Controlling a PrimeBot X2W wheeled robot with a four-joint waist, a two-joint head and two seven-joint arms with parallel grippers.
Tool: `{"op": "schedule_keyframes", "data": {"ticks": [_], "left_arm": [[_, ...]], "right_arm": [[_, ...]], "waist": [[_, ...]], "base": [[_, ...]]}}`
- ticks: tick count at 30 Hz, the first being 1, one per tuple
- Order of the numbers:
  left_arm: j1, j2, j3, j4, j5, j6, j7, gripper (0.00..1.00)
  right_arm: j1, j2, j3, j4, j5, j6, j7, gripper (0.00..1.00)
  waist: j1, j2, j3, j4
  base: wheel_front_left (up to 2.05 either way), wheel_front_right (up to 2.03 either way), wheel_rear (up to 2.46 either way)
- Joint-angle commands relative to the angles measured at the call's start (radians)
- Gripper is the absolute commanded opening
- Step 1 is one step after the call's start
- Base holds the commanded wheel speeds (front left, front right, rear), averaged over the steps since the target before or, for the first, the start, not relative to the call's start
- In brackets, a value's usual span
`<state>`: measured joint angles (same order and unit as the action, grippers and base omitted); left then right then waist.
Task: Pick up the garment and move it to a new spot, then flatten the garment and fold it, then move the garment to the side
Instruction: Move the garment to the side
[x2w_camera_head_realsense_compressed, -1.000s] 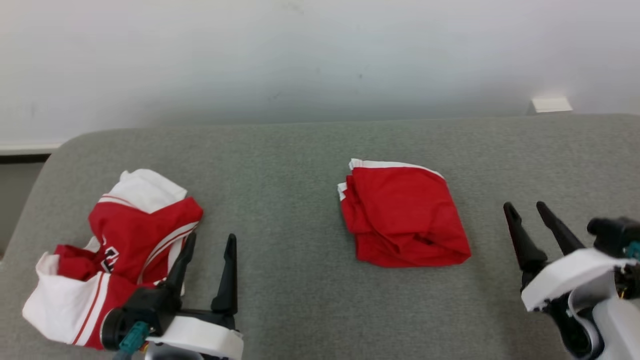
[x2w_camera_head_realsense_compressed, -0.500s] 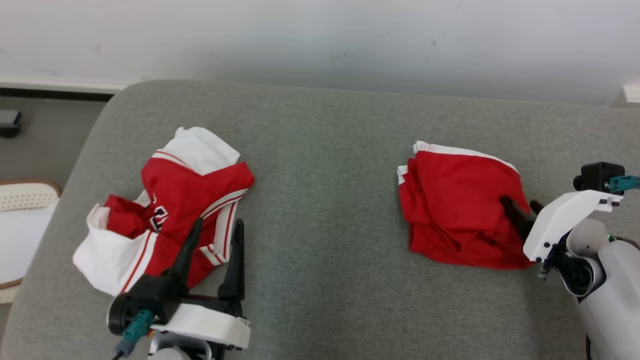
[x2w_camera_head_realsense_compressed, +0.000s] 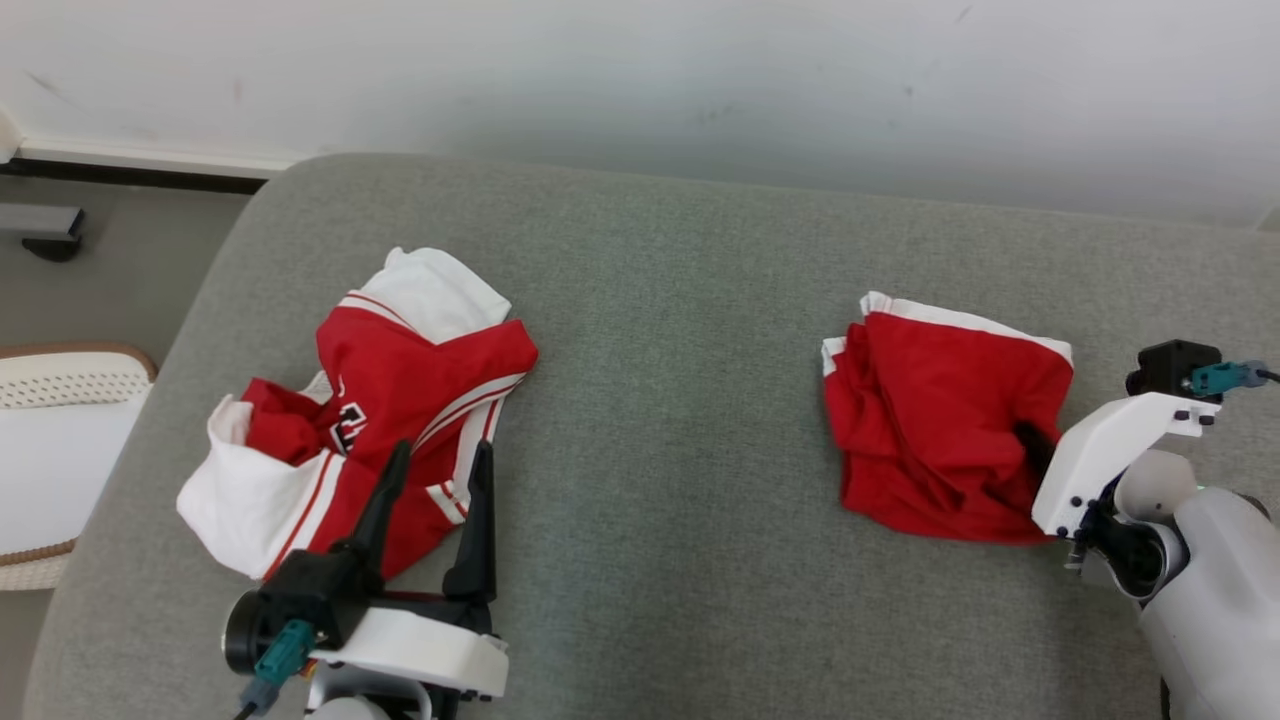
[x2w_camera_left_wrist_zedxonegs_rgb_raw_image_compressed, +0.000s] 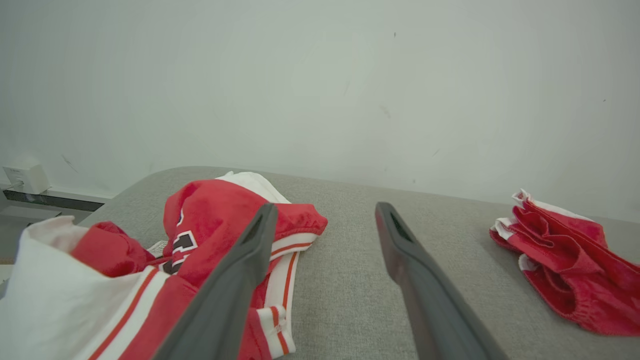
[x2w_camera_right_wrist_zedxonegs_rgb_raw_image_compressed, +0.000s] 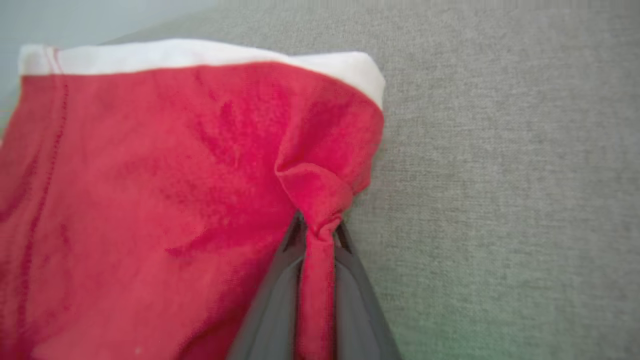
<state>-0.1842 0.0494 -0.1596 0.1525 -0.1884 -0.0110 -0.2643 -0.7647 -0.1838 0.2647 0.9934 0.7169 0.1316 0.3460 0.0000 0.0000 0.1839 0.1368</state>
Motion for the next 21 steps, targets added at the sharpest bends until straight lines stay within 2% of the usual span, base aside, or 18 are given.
{"op": "schedule_keyframes", "data": {"ticks": [1, 7, 21], "left_arm": [[0.003, 0.003, 0.0, -0.002, 0.003, -0.003, 0.0, 1.0], [-0.013, 0.003, 0.002, 0.003, 0.028, -0.02, 0.0, 1.0], [-0.076, 0.003, -0.086, 0.044, 0.059, -0.058, 0.0, 1.0]], "right_arm": [[0.007, -0.001, 0.006, -0.007, 0.005, -0.002, -0.023, 0.0], [-0.012, -0.026, 0.071, -0.048, -0.001, -0.002, -0.121, 0.0], [0.001, -0.05, 0.148, -0.075, 0.104, -0.002, -0.228, 0.0]], "waist": [[0.0, 0.0, -0.008, -0.011], [0.0, 0.0, -0.028, -0.085], [0.0, 0.0, -0.023, -0.374]], "base": [[0.0, 0.0, 0.0], [0.0, 0.0, 0.0], [0.0, 0.0, 0.0]]}}
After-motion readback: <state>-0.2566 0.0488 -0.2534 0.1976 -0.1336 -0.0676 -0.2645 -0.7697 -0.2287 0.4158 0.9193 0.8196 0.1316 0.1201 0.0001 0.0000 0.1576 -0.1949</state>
